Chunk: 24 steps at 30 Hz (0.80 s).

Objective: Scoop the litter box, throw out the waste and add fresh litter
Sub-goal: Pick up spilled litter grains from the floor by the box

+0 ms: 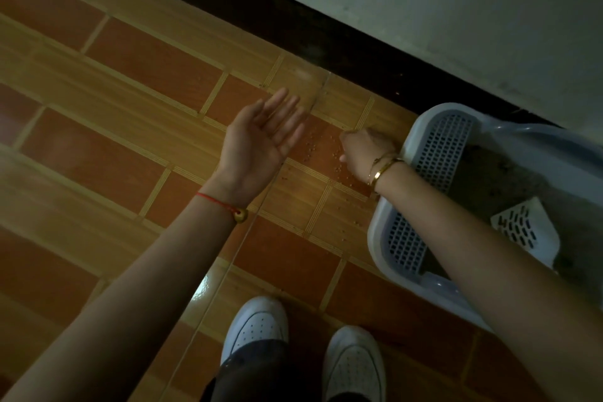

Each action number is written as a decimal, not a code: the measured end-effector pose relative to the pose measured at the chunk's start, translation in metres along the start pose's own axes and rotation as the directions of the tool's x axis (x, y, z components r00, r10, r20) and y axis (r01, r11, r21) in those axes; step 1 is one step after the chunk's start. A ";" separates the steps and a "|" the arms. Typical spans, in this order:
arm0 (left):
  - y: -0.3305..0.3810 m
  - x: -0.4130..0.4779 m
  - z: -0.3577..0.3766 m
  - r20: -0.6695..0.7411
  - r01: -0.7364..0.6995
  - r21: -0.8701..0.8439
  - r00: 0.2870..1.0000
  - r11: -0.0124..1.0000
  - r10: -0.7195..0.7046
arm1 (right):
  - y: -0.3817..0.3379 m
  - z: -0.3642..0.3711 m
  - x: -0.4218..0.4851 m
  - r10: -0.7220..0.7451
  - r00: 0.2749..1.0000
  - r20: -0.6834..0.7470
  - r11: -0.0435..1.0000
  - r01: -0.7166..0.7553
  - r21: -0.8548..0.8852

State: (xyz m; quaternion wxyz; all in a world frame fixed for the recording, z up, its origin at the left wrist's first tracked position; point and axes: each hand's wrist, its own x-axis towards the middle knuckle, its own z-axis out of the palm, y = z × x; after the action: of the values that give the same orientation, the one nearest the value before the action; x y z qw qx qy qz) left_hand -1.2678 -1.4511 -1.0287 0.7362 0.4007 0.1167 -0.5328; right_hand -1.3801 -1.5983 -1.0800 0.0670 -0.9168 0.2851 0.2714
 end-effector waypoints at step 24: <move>-0.022 -0.013 -0.042 -0.114 0.063 -0.245 0.989 0.968 -0.093 | -0.023 -0.020 -0.024 0.061 0.958 -0.280 0.882 0.080 0.464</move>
State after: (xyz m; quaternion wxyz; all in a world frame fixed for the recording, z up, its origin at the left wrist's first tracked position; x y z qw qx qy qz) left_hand -1.2815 -1.4146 -1.0578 0.7490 0.3360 0.2416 -0.5174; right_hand -1.3746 -1.5736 -1.0506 0.2469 -0.9039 0.3445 0.0579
